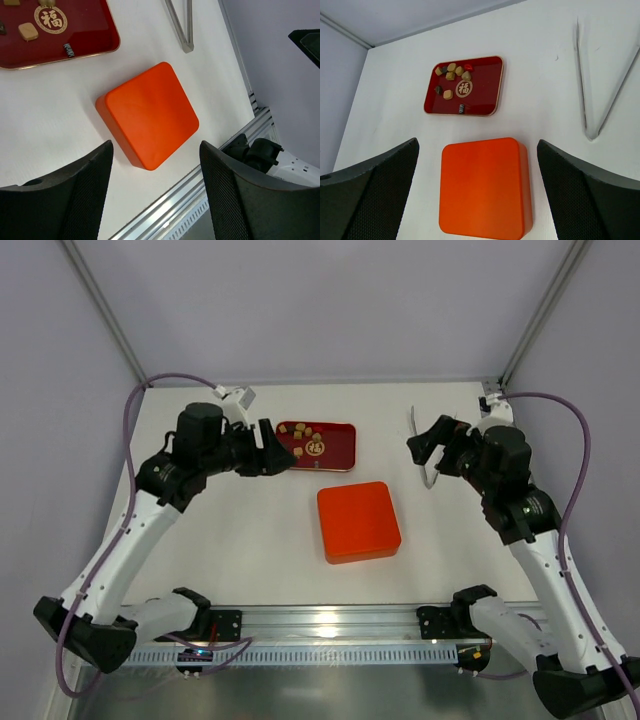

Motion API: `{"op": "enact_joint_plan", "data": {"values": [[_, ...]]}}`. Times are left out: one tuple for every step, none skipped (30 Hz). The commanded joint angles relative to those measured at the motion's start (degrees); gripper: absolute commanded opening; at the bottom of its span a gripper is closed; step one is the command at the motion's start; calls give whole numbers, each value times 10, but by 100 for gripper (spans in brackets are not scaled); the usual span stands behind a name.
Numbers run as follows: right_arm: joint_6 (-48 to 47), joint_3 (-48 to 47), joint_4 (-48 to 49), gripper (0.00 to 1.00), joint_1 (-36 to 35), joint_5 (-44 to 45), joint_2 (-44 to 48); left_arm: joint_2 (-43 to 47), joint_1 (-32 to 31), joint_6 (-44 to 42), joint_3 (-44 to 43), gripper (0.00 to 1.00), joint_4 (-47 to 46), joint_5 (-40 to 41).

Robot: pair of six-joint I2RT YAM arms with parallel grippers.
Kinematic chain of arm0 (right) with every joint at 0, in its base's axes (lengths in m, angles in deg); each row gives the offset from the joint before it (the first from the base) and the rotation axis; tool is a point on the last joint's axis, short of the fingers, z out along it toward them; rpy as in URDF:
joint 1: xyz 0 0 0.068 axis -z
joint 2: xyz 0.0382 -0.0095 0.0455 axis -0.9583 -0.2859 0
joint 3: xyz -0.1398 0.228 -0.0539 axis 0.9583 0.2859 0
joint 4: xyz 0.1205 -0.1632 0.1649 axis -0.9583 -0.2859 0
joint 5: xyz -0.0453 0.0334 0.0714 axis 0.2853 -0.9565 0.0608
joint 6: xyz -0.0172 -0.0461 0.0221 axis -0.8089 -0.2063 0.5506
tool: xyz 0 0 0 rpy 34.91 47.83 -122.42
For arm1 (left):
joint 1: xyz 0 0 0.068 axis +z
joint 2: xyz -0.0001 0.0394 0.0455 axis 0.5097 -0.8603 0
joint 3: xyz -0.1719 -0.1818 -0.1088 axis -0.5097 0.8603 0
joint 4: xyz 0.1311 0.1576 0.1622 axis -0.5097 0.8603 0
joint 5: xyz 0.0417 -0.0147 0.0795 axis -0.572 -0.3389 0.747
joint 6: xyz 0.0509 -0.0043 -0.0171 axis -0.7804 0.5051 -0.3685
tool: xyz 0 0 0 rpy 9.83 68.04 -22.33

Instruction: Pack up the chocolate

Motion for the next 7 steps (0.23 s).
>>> {"op": "enact_joint_plan", "data": {"values": [[-28,13,-55,100,1,38,31,30,0,-14,24,69,39,24],[-27,21,-48,100,1,37,39,42,0,-14,30,69,40,26],[-27,28,-46,100,1,33,52,47,0,-13,32,69,42,26],[-26,38,-46,100,2,34,56,51,0,-13,33,69,44,27],[-25,41,-47,100,2,34,59,58,0,-12,36,69,45,26],[-25,43,-47,100,1,36,62,61,0,-13,37,69,45,27],[-24,43,-48,100,1,41,64,62,0,-13,38,69,45,26]]}}
